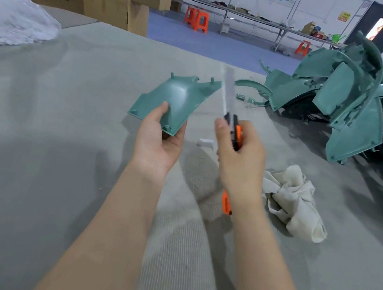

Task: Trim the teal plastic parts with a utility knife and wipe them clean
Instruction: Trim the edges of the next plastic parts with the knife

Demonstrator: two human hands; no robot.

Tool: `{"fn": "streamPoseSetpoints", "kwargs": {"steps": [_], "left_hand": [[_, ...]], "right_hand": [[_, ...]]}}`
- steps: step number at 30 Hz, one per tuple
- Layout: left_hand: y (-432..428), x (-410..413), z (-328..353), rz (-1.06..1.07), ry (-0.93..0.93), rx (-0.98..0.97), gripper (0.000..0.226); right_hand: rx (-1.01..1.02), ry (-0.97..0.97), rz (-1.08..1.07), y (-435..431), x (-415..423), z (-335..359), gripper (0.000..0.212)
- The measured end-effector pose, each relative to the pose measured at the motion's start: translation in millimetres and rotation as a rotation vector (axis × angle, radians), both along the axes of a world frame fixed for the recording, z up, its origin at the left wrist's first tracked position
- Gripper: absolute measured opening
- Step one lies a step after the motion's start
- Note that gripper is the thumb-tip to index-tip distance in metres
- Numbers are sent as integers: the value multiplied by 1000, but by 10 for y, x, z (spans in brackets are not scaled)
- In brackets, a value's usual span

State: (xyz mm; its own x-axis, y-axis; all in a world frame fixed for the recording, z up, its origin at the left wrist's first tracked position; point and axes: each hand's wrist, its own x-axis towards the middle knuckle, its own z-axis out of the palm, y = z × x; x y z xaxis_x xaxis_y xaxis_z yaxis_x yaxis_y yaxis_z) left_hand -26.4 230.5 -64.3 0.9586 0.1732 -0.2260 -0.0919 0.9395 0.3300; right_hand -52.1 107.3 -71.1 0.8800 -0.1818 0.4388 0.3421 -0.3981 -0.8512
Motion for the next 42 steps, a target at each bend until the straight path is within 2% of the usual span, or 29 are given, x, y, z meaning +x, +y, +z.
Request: {"fn": "streamPoseSetpoints", "kwargs": {"steps": [4, 9, 15, 26, 34, 42], "left_hand": [[-47, -39, 23, -22, -19, 38, 6], [-97, -44, 41, -50, -107, 109, 10], [-140, -16, 3, -59, -85, 330, 39], [-169, -15, -7, -64, -66, 392, 39], [-144, -29, -2, -36, -44, 348, 33], [-160, -42, -4, -27, -59, 439, 36]], "right_hand": [[151, 61, -30, -43, -7, 72, 40], [290, 146, 131, 9, -44, 151, 26], [218, 192, 142, 74, -71, 117, 24], [210, 225, 133, 85, -95, 139, 32], [316, 237, 83, -3, -57, 146, 18], [301, 265, 170, 32, -75, 148, 17]]}}
